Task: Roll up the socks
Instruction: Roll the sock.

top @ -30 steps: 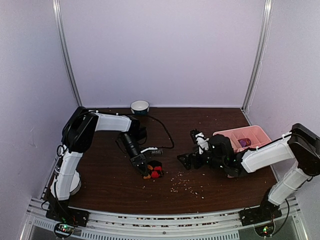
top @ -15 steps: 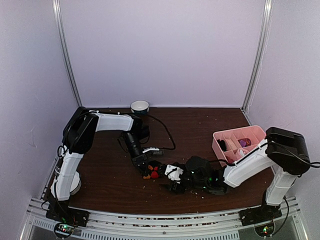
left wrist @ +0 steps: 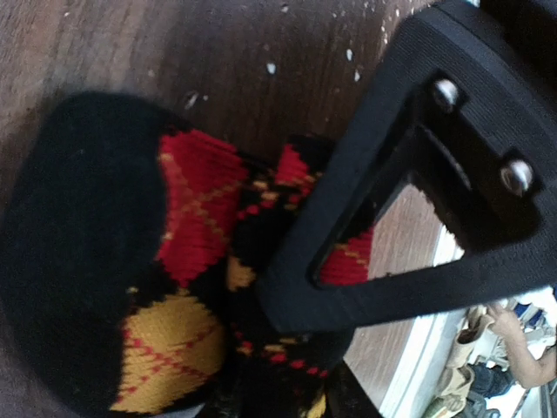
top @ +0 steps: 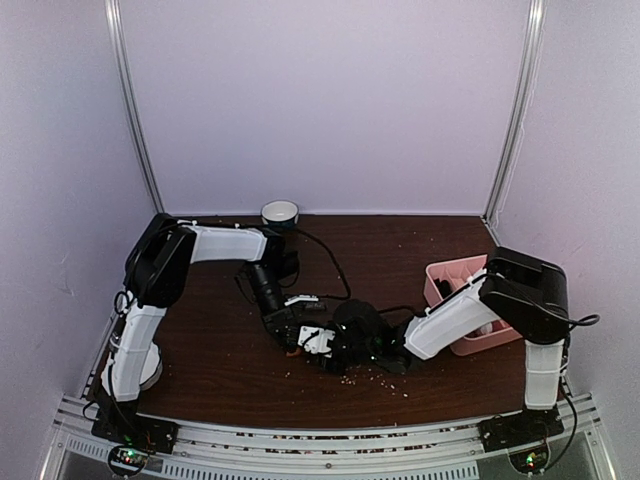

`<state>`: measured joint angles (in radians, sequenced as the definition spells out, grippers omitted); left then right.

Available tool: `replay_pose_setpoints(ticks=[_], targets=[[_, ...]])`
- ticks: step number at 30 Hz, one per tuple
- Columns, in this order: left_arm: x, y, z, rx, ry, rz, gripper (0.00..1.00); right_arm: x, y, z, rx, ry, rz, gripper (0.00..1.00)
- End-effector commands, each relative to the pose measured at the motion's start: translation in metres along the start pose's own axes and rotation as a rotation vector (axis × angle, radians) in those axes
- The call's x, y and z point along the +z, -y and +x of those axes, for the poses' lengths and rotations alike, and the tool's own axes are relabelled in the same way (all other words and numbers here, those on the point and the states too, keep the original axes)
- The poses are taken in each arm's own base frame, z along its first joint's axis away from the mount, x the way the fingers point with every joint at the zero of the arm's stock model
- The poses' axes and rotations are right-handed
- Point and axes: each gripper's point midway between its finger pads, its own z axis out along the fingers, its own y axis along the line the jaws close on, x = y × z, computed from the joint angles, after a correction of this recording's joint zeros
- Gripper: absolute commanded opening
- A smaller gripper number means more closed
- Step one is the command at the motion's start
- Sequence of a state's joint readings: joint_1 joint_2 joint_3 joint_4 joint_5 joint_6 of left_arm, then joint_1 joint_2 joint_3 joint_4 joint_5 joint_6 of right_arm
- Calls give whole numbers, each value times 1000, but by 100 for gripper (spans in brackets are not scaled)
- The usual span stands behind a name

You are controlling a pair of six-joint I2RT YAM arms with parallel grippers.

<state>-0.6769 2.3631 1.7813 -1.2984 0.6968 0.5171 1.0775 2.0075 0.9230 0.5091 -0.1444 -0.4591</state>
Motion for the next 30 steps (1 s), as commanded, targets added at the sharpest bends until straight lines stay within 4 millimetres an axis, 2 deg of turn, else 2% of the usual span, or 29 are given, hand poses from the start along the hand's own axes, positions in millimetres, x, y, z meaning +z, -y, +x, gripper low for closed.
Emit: replay_pose_setpoints(ticks=[1, 4, 5, 6, 10, 14, 16, 17, 18, 19, 20, 21, 22, 23, 26, 28, 30], targets=[[0, -31, 12, 59, -53, -155, 32, 6, -11, 27, 99, -78, -100, 21], [-5, -25, 11, 73, -32, -156, 36, 8, -15, 40, 182, -106, -145, 13], [-7, -23, 10, 82, -28, -167, 75, 8, -18, 43, 209, -115, -167, 11], [-11, -23, 10, 93, -20, -189, 95, 6, -21, 45, 246, -120, -192, 9], [-40, -19, 7, 173, 42, -347, 98, -1, -30, 52, 403, -126, -279, 2], [-119, 3, -17, 257, 241, -677, 98, -7, -44, 63, 514, -139, -336, 0], [-160, 11, -21, 254, 302, -836, 98, -7, -48, 68, 555, -153, -355, 0], [-172, 7, -18, 240, 306, -898, 98, -8, -50, 70, 575, -161, -367, 0], [-179, -8, -11, 186, 294, -967, 98, -7, -51, 72, 596, -167, -377, 0], [-176, -29, 1, 84, 254, -1026, 98, -7, -49, 73, 620, -168, -380, 0], [-163, -39, 11, 74, 164, -995, 98, -7, -47, 72, 650, -169, -381, 0], [-143, -41, 18, 79, 99, -877, 98, -7, -45, 72, 678, -168, -384, 0], [-133, -38, 17, 69, 108, -781, 98, -8, -43, 71, 712, -167, -391, 0], [-130, -38, 15, 62, 128, -759, 98, -7, -41, 71, 747, -167, -398, 1], [-121, -24, 4, 187, 152, -820, 98, -7, -39, 73, 860, -187, -433, 1], [-104, 1, -4, 311, 180, -768, 98, -6, -38, 78, 930, -212, -449, 1], [-81, 19, -5, 420, 162, -705, 98, -5, -36, 87, 1015, -247, -463, 0]])
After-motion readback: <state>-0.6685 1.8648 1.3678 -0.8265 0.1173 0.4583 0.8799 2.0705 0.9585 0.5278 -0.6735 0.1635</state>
